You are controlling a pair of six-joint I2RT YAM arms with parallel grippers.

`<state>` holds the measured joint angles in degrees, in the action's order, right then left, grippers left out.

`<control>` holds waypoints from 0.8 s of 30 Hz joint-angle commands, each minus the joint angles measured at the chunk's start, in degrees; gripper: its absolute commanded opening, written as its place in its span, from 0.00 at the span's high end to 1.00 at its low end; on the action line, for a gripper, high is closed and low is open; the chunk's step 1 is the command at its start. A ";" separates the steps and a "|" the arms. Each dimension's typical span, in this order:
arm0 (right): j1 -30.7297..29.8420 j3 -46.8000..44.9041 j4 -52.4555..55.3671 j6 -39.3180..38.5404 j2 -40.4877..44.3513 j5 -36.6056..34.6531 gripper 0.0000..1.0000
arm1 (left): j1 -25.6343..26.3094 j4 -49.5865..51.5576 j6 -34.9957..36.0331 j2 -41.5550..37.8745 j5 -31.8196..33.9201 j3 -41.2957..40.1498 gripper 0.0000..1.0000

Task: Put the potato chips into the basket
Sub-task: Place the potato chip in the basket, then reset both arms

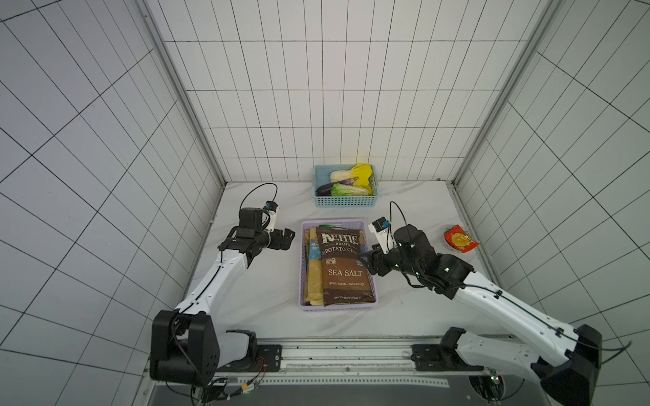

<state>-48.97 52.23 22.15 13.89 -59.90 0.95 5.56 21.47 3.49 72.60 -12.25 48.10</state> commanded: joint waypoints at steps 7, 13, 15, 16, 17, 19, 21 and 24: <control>14.39 -8.05 -1.08 1.21 5.46 -20.31 0.25 | -0.25 -31.87 -3.47 1.30 12.44 -14.26 0.02; 18.35 -8.98 0.10 0.80 8.98 -30.09 0.01 | -0.20 -51.03 -4.21 3.09 13.75 -23.91 0.02; 18.31 -9.63 -0.09 0.20 9.67 -31.92 0.01 | -0.21 -53.15 -4.39 3.12 13.86 -24.53 0.02; 18.25 -10.44 -0.80 -0.36 10.02 -32.09 0.01 | -0.24 -53.76 -4.38 3.11 13.79 -24.69 0.02; 18.30 -11.62 -2.28 -1.88 10.65 -31.89 0.01 | -0.20 -55.66 -4.20 3.53 13.80 -25.21 0.02; 18.27 -13.27 -3.42 -1.70 12.35 -33.02 0.01 | -0.21 -55.72 -4.17 3.95 14.18 -24.91 0.02; 18.27 -14.78 -4.10 -1.72 14.71 -33.34 0.01 | -0.21 -55.44 -4.50 4.47 15.47 -24.35 0.02; 18.24 -16.29 -3.50 -3.23 18.80 -30.71 0.01 | -0.20 -56.40 -3.73 5.01 16.78 -24.42 0.02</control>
<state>-31.09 37.21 19.59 12.34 -44.42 -29.45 5.52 -31.27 -0.47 76.55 2.39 23.03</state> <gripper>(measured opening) 0.986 0.979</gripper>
